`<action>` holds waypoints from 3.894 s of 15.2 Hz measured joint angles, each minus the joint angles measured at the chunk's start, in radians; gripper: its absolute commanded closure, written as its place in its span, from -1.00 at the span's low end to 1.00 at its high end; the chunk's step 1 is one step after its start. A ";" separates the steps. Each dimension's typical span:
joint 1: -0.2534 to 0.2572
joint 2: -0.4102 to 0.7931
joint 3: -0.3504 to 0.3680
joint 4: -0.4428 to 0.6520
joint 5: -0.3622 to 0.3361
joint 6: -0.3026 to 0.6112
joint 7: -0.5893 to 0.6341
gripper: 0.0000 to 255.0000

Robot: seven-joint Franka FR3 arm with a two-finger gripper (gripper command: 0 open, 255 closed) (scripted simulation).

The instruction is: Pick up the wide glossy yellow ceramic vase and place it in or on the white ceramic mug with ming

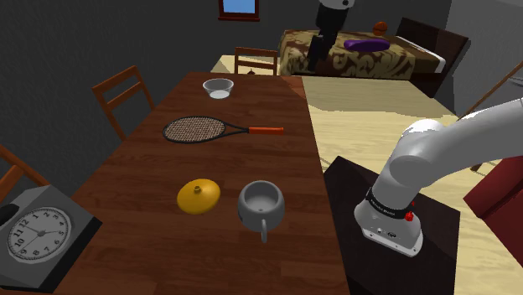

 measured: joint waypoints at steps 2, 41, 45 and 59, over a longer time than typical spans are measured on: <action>0.002 0.004 0.004 -0.006 0.003 0.008 0.005 -1.00; 0.236 1.124 0.405 0.392 -0.171 0.569 0.743 -1.00; 0.285 1.239 0.393 0.497 -0.208 0.564 0.783 -1.00; 0.302 1.310 0.370 0.496 -0.242 0.633 0.806 1.00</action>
